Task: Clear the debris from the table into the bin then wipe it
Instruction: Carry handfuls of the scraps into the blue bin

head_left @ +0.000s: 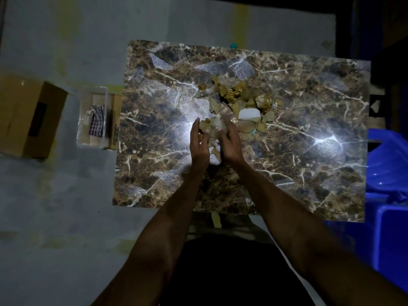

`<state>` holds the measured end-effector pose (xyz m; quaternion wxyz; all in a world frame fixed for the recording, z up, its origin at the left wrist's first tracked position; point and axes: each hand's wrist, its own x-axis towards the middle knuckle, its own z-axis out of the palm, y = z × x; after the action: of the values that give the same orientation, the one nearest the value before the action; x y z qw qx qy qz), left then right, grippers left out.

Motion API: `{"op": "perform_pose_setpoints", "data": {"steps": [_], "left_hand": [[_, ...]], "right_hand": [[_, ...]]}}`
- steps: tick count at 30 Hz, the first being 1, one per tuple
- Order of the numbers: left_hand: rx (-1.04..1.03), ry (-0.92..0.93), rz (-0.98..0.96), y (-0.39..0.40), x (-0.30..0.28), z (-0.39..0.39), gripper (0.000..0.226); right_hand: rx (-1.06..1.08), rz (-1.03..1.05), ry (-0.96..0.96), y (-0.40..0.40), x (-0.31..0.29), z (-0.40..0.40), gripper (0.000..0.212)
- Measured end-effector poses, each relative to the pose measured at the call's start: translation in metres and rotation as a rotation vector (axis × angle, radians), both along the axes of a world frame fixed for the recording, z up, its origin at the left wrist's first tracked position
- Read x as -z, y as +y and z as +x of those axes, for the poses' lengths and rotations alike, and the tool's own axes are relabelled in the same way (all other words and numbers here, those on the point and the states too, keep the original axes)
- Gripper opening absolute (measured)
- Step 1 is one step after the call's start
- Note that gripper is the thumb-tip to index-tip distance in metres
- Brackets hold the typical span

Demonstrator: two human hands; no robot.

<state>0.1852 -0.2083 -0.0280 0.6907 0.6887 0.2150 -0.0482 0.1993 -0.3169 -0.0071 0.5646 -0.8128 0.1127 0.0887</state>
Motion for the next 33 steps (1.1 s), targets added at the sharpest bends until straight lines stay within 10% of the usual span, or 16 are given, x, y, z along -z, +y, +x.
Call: {"op": "perform_pose_setpoints", "data": {"steps": [33], "left_hand": [[-0.317,-0.082,-0.113,-0.045,-0.106,-0.005,0.038]], "right_hand": [[0.114,0.482,0.063,0.016,-0.078,-0.029,0.038]]}}
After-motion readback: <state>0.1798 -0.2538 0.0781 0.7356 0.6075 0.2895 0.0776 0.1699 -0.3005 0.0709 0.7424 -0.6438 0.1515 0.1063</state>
